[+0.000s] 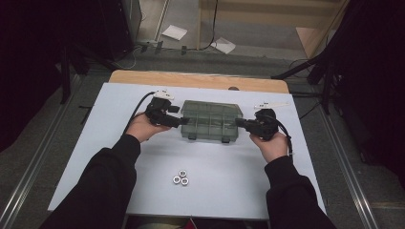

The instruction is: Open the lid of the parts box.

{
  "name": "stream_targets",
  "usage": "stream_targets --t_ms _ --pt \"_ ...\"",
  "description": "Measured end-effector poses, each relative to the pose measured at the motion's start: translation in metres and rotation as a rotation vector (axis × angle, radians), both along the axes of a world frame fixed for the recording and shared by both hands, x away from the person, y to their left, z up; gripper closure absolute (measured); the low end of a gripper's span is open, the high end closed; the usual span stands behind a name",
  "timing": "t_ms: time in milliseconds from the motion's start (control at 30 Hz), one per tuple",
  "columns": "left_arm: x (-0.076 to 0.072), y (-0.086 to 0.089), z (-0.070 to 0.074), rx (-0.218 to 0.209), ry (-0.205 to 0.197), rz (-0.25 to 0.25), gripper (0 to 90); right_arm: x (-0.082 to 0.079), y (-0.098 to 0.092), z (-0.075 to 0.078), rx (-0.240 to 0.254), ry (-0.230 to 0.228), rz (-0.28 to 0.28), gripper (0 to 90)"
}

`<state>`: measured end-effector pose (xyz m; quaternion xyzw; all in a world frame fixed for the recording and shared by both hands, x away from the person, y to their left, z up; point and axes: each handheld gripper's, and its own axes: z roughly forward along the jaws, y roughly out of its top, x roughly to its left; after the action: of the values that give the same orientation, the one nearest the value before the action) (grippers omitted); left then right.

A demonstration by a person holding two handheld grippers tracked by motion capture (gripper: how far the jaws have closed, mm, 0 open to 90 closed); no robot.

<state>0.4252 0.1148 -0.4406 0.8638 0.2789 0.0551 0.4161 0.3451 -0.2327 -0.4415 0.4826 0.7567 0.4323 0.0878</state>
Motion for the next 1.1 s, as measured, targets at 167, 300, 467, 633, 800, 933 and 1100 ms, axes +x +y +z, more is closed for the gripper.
stream_targets --t_ms 167,300,467,633,800,933,1100 --pt "0.003 0.0 0.002 0.009 -0.018 0.002 29.9 0.002 0.0 0.002 -0.002 -0.003 -0.002 90.0" --pt "0.006 -0.002 0.004 0.004 -0.021 0.007 29.9 0.004 0.0 0.004 -0.002 -0.007 -0.004 90.0" --pt "0.008 -0.007 0.007 -0.005 -0.039 0.005 29.9 0.006 -0.001 0.008 -0.001 -0.017 -0.002 90.0" --pt "0.01 -0.012 0.007 -0.007 -0.056 0.003 30.1 0.009 -0.001 0.009 0.0 -0.019 -0.001 90.0" --pt "0.013 -0.014 0.01 -0.03 -0.073 0.015 32.7 0.009 -0.004 0.012 0.005 -0.023 -0.002 90.0" --pt "0.015 -0.015 0.012 -0.025 -0.083 0.028 34.4 0.01 -0.003 0.012 0.009 -0.024 0.0 90.0" --pt "0.017 -0.014 0.012 -0.024 -0.093 0.044 38.8 0.01 -0.005 0.012 0.007 -0.03 0.002 85.6"
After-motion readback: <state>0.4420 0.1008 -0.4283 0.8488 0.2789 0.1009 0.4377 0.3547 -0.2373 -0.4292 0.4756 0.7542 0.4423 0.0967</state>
